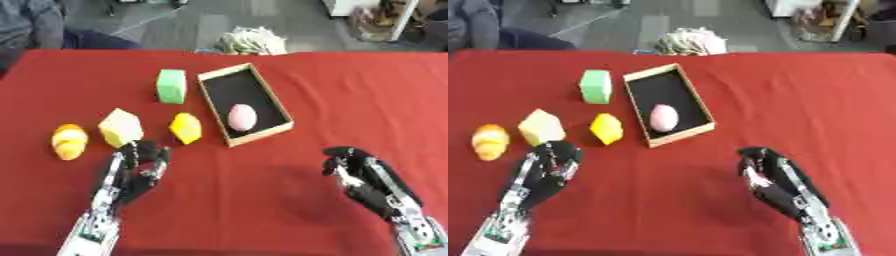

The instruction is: Pick up objects on the table and place them in the box.

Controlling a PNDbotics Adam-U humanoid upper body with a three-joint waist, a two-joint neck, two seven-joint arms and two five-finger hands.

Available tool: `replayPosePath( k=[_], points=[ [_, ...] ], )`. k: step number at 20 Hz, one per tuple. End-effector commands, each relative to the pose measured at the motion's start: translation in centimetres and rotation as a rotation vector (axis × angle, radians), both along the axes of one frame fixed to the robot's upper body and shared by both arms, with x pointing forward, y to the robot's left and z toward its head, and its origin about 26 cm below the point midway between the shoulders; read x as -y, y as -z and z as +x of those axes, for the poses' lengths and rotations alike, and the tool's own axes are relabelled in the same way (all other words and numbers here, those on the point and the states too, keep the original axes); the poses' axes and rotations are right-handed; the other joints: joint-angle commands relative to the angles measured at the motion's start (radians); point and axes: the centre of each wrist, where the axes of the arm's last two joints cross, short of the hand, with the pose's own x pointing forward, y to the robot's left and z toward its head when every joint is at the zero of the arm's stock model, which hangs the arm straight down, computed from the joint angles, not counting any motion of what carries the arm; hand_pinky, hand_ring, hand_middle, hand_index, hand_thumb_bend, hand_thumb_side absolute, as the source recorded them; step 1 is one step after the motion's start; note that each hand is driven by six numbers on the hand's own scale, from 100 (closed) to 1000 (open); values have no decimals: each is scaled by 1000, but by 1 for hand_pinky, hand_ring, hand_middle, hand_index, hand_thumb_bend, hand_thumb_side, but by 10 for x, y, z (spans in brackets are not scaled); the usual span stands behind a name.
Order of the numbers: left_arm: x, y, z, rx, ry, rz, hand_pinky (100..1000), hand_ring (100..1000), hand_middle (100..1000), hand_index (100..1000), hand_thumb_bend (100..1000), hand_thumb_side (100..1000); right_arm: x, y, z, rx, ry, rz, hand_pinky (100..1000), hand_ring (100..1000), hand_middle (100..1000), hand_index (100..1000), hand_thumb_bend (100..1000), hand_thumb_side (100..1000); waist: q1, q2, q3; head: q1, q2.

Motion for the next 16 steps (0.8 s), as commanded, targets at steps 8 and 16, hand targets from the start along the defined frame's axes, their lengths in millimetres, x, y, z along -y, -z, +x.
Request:
replayPosePath(
  k=[8, 16],
  points=[
    [-1, -6, 1, 20, 5, 5, 761, 603, 562, 677, 364, 373, 3, -5, 2, 18, -4, -17, 720, 587, 553, 746, 100, 424, 10, -20, -4, 2, 4],
    [0, -6, 1, 23, 8, 4, 761, 603, 563, 677, 362, 374, 3, -5, 2, 16, -3, -17, 719, 587, 552, 741, 100, 427, 11, -21, -5, 0, 4]
  ],
)
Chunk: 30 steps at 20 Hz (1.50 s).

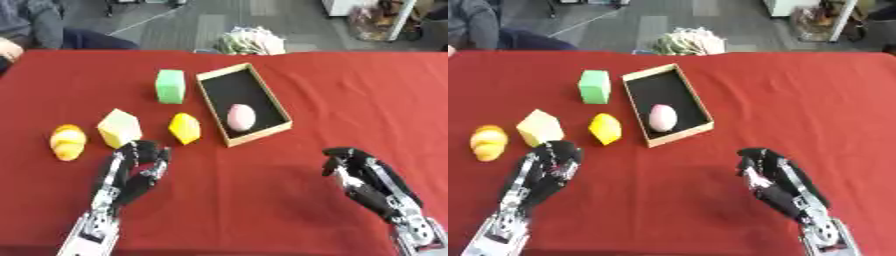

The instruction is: Pick up objects on the table and place them in the box.

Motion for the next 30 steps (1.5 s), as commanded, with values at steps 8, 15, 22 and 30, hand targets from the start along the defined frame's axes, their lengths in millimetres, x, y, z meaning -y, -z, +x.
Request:
replayPosePath(
  k=[8, 15, 22, 30],
  points=[
    [0, -7, 1, 28, 7, 4, 762, 603, 564, 677, 360, 375, 3, -5, 2, 17, -5, -18, 719, 587, 553, 739, 100, 426, 9, -20, 2, -1, 4],
    [0, -7, 1, 29, 6, 5, 762, 603, 564, 678, 360, 375, 3, -5, 2, 17, -6, -18, 719, 587, 553, 737, 100, 426, 8, -21, 3, -1, 4],
    [0, -7, 1, 32, 7, 4, 762, 603, 564, 677, 360, 374, 3, -6, 2, 19, -7, -16, 719, 587, 553, 741, 100, 422, 9, -23, 4, -2, 4],
    [0, -8, 1, 39, 5, 3, 762, 602, 564, 677, 359, 373, 2, -6, 2, 21, -12, -16, 719, 587, 554, 742, 100, 411, 9, -24, 5, -3, 4]
  ],
)
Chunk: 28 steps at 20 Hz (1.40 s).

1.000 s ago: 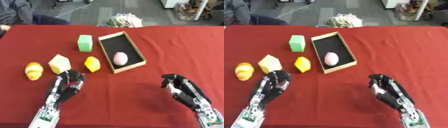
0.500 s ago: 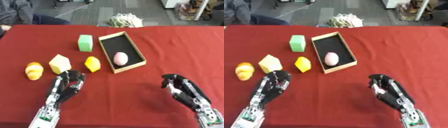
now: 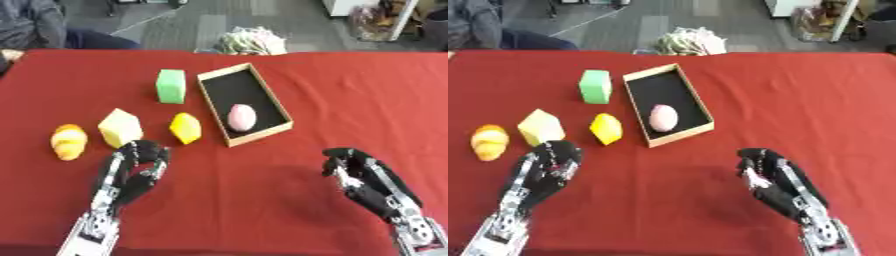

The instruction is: Pick up objects on the table and place them in the box.

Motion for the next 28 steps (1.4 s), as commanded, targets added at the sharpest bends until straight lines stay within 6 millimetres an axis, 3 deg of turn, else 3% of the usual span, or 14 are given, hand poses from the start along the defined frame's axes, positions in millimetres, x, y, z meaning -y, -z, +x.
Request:
replayPosePath(
  k=[1, 10, 19, 21, 28],
  points=[
    [0, -8, 1, 33, 3, 3, 762, 602, 563, 677, 360, 373, 2, -7, 2, 23, -10, -15, 719, 587, 554, 743, 100, 410, 9, -24, 0, -2, 4],
    [-4, -14, 3, 59, -10, 17, 763, 606, 568, 679, 363, 362, 2, -7, 2, 25, -13, -15, 719, 587, 555, 743, 100, 402, 8, -26, 1, -3, 4],
    [-56, -100, 14, 316, -77, 281, 779, 640, 607, 720, 383, 253, 8, -4, 1, 20, -3, -31, 719, 588, 555, 744, 100, 396, 24, -34, 10, -18, 4],
    [-63, -110, 16, 317, -56, 375, 790, 659, 628, 744, 406, 221, 10, -4, 1, 20, -1, -36, 720, 588, 556, 744, 100, 394, 29, -36, 11, -19, 4],
    [-89, -95, 30, 83, 32, 722, 807, 707, 700, 808, 497, 125, 13, -4, 0, 19, -1, -52, 719, 588, 556, 745, 100, 394, 46, -39, 10, -16, 4]
  ],
)
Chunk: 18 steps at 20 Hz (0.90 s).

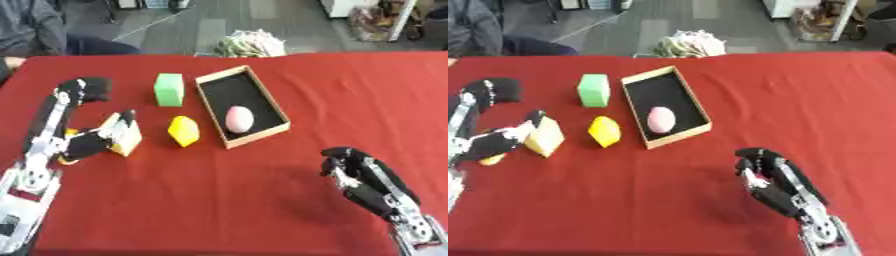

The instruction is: Pick up objects on the table and place them in the box.

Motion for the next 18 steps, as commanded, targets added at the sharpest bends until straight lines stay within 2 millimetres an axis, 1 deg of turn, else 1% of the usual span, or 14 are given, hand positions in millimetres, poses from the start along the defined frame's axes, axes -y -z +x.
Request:
replayPosePath(
  k=[1, 3, 5, 8, 10, 13, 18],
  points=[
    [-21, -3, 8, -93, -26, 189, 809, 711, 708, 815, 519, 118, 5, -5, 2, 22, -2, -21, 719, 588, 556, 746, 100, 392, 14, -26, 0, 1, 4],
    [-35, -3, 15, -160, -61, 291, 810, 713, 712, 820, 541, 121, 5, -5, 2, 23, -3, -21, 719, 588, 556, 747, 100, 391, 13, -26, -3, 3, 4],
    [-53, -7, 21, -207, -101, 385, 810, 698, 710, 822, 559, 117, 4, -5, 2, 23, -2, -17, 719, 588, 556, 747, 100, 392, 9, -27, -6, 4, 4],
    [-88, -24, 30, -246, -164, 514, 808, 697, 708, 821, 567, 106, 3, -5, 2, 22, -5, -11, 719, 588, 556, 747, 100, 392, 1, -26, -12, 5, 4],
    [-106, -33, 35, -266, -197, 570, 807, 697, 708, 820, 573, 102, 2, -5, 2, 22, -6, -8, 719, 588, 556, 747, 100, 393, -2, -25, -16, 6, 4],
    [-122, -34, 42, -316, -224, 603, 805, 698, 707, 818, 579, 100, 2, -4, 2, 20, -6, -6, 719, 588, 556, 747, 100, 396, -3, -25, -18, 5, 4],
    [-139, -21, 52, -434, -203, 622, 804, 698, 705, 818, 584, 100, 2, -4, 2, 19, -7, -4, 719, 588, 556, 747, 100, 396, -5, -25, -20, 4, 4]
  ],
)
